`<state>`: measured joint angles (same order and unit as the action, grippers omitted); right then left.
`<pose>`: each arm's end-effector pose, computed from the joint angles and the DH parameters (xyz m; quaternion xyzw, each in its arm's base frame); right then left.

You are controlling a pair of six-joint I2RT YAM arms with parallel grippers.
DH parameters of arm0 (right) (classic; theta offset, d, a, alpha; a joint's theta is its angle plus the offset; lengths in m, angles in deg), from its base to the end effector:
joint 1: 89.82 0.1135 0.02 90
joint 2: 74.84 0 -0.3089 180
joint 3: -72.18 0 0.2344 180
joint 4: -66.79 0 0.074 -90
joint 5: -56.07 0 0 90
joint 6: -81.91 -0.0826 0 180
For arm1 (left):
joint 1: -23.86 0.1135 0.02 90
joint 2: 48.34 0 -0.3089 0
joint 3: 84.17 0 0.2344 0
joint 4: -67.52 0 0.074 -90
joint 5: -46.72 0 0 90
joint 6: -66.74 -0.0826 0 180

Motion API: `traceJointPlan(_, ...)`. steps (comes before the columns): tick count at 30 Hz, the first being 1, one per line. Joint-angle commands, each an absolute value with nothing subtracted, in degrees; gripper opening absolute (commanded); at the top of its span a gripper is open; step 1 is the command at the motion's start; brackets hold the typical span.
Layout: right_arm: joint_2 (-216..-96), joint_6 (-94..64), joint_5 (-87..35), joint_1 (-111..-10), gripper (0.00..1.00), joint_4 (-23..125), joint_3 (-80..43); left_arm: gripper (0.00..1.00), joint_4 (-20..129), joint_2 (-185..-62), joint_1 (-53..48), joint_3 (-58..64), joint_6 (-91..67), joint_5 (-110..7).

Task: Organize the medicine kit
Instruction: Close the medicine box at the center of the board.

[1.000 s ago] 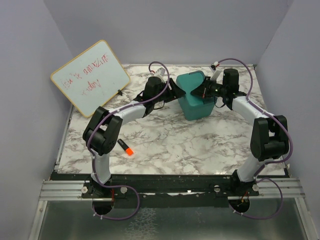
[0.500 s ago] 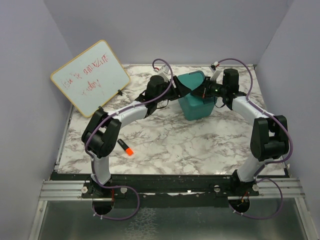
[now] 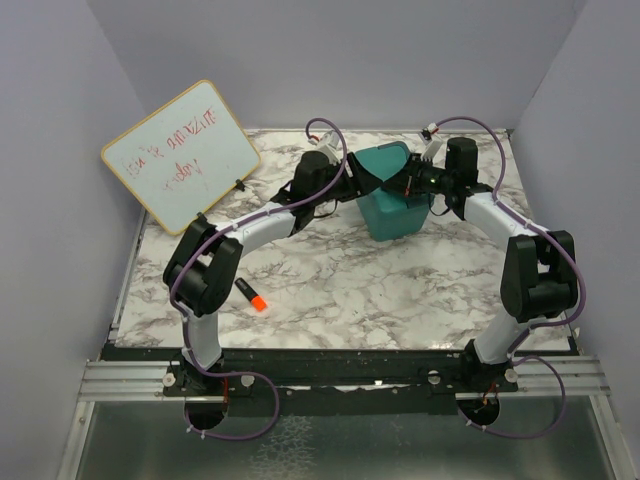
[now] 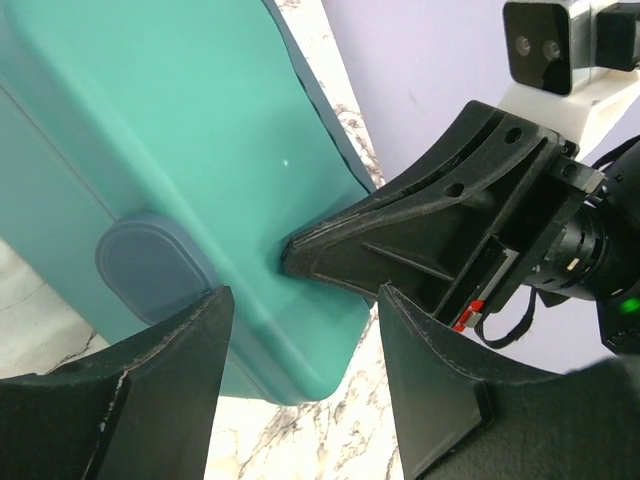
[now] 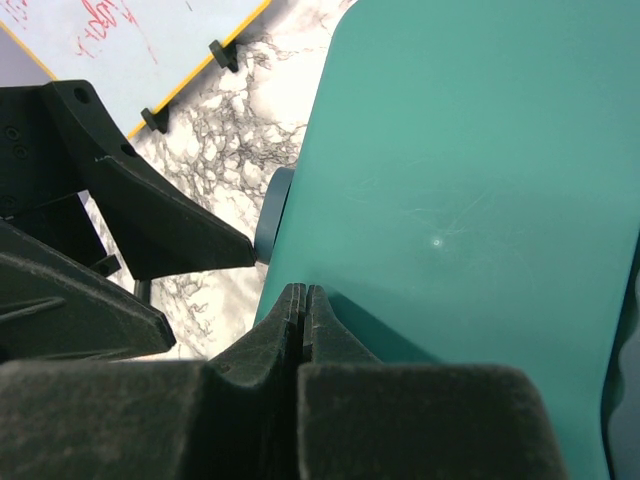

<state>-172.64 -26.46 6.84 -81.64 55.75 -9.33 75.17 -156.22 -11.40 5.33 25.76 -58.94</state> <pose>0.3964 0.1115 0.2911 -0.1093 0.8136 0.4015 0.4061 0.3857 -0.3000 0.3050 -0.0051 0.7679 -0.5018 0.3982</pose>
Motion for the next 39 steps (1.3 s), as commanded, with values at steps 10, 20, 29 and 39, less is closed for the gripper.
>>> traceJointPlan(10,-174.64,-24.7,5.17,-81.3,0.01,47.16,-6.46,0.6,49.92,-149.4,-11.28,10.92,18.77,-48.19)
traceJointPlan(20,-174.59,-24.79,5.19,-81.32,0.0,47.0,-6.42,0.58,52.07,-155.88,-8.47,15.14,20.01,-54.16)
traceJointPlan(29,-174.85,-24.85,5.17,-81.3,0.0,47.33,-6.33,0.61,53.77,-157.8,-7.96,15.69,19.75,-55.48)
traceJointPlan(39,-175.39,-25.02,5.18,-81.3,0.01,47.63,-6.46,0.56,54.43,-159.96,-7.86,16.01,20.21,-57.63)
